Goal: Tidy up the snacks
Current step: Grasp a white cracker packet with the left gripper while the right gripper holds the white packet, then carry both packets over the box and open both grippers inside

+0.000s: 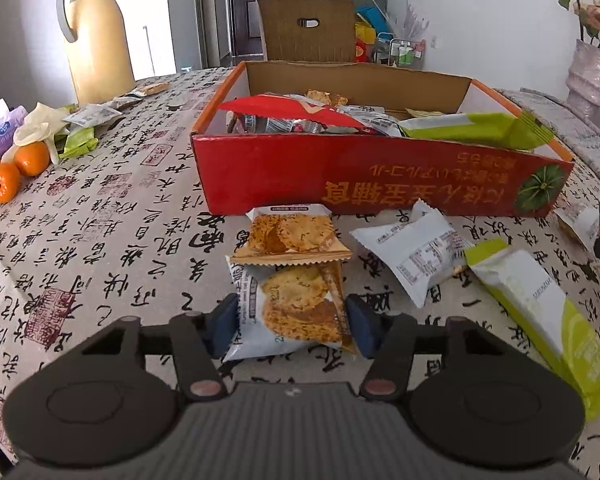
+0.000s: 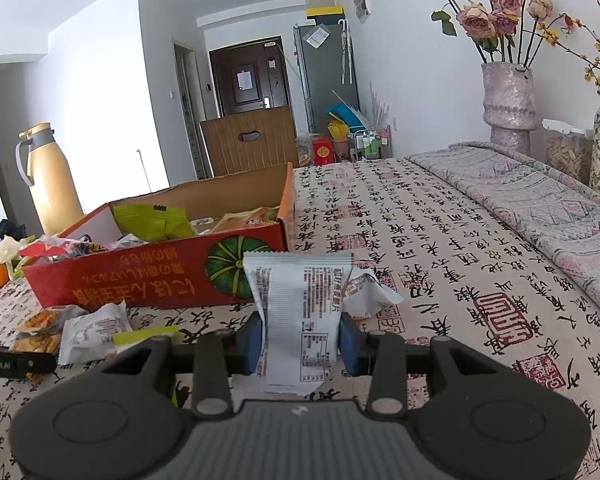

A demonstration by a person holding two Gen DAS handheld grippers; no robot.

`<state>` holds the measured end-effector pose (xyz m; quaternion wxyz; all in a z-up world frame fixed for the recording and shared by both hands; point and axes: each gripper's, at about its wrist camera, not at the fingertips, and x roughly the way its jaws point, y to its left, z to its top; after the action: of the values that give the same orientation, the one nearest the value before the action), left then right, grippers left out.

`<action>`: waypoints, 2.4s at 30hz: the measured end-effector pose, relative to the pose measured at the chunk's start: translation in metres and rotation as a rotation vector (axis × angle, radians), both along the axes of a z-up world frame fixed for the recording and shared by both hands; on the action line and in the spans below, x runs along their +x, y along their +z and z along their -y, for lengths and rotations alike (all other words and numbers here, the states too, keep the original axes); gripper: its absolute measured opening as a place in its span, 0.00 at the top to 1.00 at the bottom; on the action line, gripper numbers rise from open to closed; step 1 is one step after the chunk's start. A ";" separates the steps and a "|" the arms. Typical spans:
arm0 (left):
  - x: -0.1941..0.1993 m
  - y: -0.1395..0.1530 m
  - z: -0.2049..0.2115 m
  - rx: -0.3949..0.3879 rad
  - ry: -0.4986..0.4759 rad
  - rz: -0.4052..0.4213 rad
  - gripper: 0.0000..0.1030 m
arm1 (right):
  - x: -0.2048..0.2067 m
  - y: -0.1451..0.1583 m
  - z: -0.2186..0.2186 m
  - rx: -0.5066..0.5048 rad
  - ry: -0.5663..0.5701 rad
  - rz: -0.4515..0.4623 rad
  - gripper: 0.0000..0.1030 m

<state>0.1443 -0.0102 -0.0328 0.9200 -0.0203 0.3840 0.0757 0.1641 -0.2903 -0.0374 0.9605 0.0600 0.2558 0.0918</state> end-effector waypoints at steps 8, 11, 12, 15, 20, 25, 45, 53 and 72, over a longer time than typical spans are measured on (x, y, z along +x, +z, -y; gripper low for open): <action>-0.023 0.009 0.002 0.006 -0.033 0.045 0.46 | -0.002 0.001 0.001 0.002 -0.010 0.009 0.63; -0.034 0.016 0.003 0.007 -0.046 0.072 0.46 | -0.004 0.002 0.002 0.000 -0.015 0.019 0.63; -0.037 0.019 0.003 0.005 -0.051 0.083 0.46 | -0.004 0.002 0.002 -0.002 -0.016 0.023 0.63; -0.046 0.028 0.003 0.000 -0.063 0.118 0.46 | -0.008 0.003 -0.001 -0.018 -0.016 0.043 0.63; -0.053 0.040 0.004 -0.010 -0.077 0.166 0.46 | -0.012 0.005 -0.006 -0.051 -0.012 0.063 0.63; -0.053 0.050 0.005 -0.022 -0.084 0.197 0.46 | -0.018 0.012 -0.013 -0.055 0.010 0.076 0.63; -0.005 0.106 0.006 -0.014 -0.073 0.361 0.46 | 0.016 0.066 -0.048 -0.070 0.051 0.201 0.63; 0.031 0.117 0.006 -0.009 -0.050 0.397 0.46 | 0.049 0.076 -0.063 -0.068 0.061 0.208 0.63; 0.105 0.085 -0.009 -0.036 0.010 0.368 0.46 | 0.113 0.061 -0.080 0.002 0.041 0.152 0.63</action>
<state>0.2490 -0.0016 0.0518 0.9738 -0.0524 0.2103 0.0683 0.2769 -0.2106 0.0237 0.9750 0.0486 0.1834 0.1161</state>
